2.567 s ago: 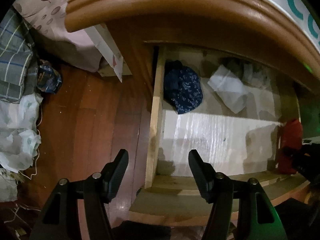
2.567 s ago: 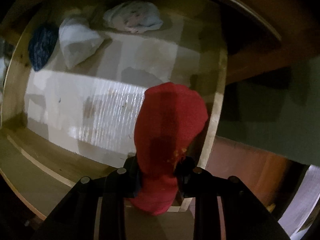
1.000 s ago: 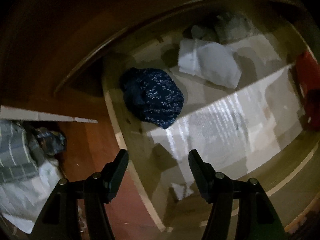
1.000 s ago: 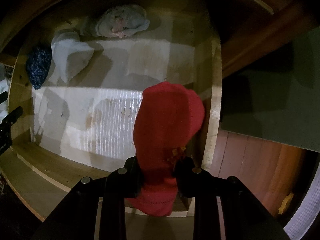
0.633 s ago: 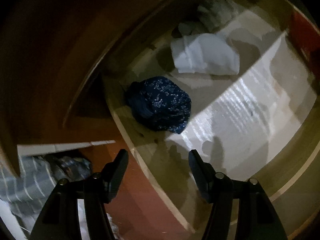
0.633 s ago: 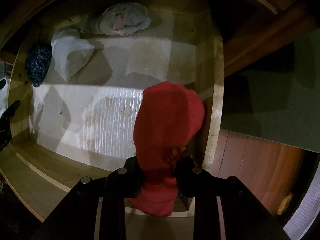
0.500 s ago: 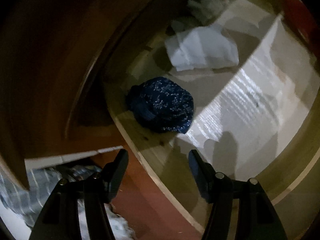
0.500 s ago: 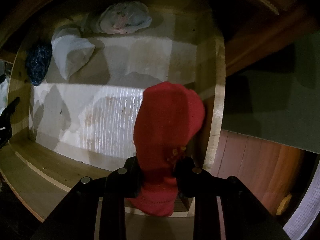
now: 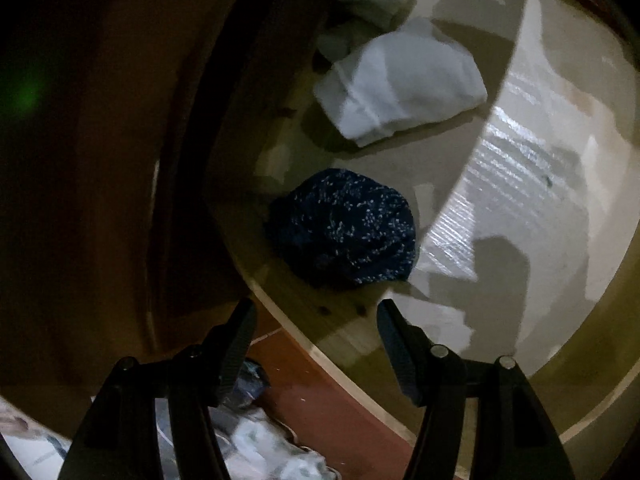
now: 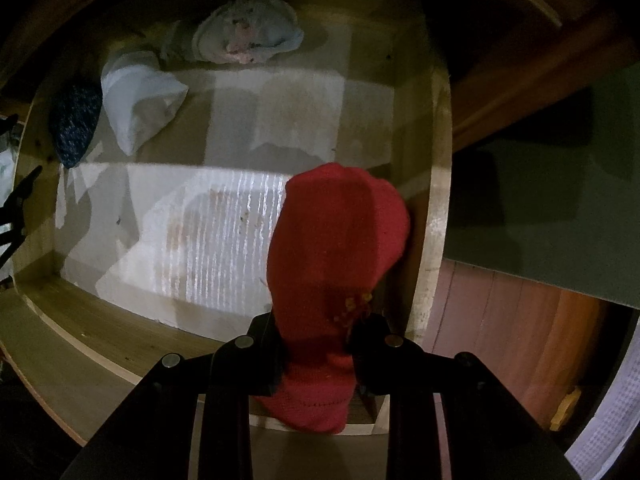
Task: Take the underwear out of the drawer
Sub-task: 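Grasp the dark blue speckled cloth with the left gripper while the right gripper holds the red sock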
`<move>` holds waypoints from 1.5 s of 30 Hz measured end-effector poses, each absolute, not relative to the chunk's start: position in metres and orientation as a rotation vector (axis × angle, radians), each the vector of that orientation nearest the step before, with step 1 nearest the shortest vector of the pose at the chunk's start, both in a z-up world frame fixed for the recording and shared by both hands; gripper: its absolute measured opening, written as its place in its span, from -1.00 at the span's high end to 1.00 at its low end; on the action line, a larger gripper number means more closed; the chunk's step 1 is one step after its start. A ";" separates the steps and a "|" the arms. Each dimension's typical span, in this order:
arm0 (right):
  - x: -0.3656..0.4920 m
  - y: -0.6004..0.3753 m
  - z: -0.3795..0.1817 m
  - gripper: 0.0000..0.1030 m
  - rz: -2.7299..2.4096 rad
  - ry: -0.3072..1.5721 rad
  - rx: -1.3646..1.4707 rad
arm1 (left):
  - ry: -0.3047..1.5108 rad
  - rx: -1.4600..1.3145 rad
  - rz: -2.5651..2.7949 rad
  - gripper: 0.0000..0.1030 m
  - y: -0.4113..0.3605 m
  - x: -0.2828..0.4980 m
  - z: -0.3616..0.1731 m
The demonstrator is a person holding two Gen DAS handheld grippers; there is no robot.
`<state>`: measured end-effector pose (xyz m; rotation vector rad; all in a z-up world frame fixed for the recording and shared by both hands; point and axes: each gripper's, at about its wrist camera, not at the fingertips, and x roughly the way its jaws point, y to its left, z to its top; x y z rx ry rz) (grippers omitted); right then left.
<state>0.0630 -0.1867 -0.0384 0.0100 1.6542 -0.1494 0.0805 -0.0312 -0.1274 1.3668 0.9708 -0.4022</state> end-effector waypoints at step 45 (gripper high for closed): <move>0.068 -0.170 -0.045 0.52 -0.146 1.666 -0.030 | 0.926 1.538 -0.459 0.13 -0.038 0.089 -0.151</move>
